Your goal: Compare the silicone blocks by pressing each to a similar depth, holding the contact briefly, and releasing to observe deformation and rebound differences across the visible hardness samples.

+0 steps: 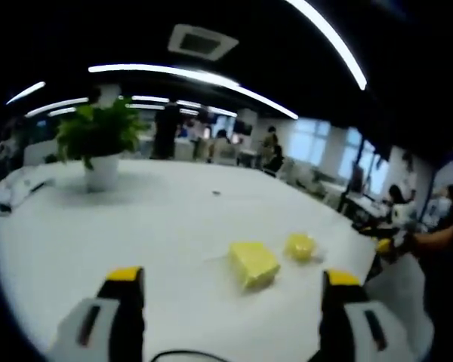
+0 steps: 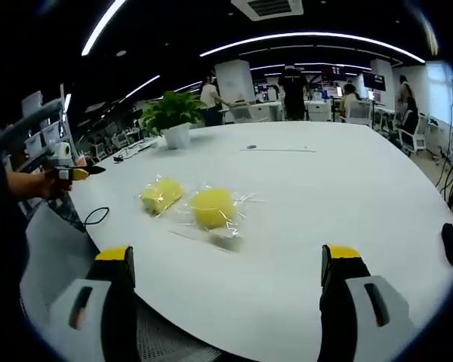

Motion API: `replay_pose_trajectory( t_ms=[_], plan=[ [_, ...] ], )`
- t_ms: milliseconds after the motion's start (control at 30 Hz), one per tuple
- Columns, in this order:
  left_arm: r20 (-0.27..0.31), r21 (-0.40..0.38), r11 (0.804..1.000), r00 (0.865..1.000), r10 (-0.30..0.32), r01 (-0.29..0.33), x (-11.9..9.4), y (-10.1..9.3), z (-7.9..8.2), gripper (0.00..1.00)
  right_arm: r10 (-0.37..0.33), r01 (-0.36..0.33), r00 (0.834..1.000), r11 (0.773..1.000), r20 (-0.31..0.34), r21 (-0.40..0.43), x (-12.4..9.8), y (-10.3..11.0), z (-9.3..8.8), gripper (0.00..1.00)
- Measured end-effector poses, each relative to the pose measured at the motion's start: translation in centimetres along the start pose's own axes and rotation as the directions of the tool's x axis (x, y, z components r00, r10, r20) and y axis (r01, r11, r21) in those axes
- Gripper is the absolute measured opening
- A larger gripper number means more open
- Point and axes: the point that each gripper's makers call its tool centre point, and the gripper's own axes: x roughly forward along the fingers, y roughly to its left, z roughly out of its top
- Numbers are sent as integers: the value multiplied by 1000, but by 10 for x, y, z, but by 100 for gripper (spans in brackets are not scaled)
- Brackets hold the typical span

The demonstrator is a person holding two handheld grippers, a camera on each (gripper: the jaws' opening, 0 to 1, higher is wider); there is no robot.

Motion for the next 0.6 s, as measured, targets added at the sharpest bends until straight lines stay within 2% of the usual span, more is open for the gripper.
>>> replay_pose_trajectory(
  t_ms=[233,433,600],
  plan=[
    [-17,3,1000,1000,-9,9,1,0,-2,100,-10,10,1000,1000,-1,8,2,-4,4,96],
    [11,-21,1000,1000,-15,15,-1,1,3,100,-8,8,999,1000,-33,-12,5,-3,0,96],
    [-1,-17,1000,1000,-9,9,0,3,1,100,-11,11,1000,1000,-16,-1,6,-4,4,96]
  ],
)
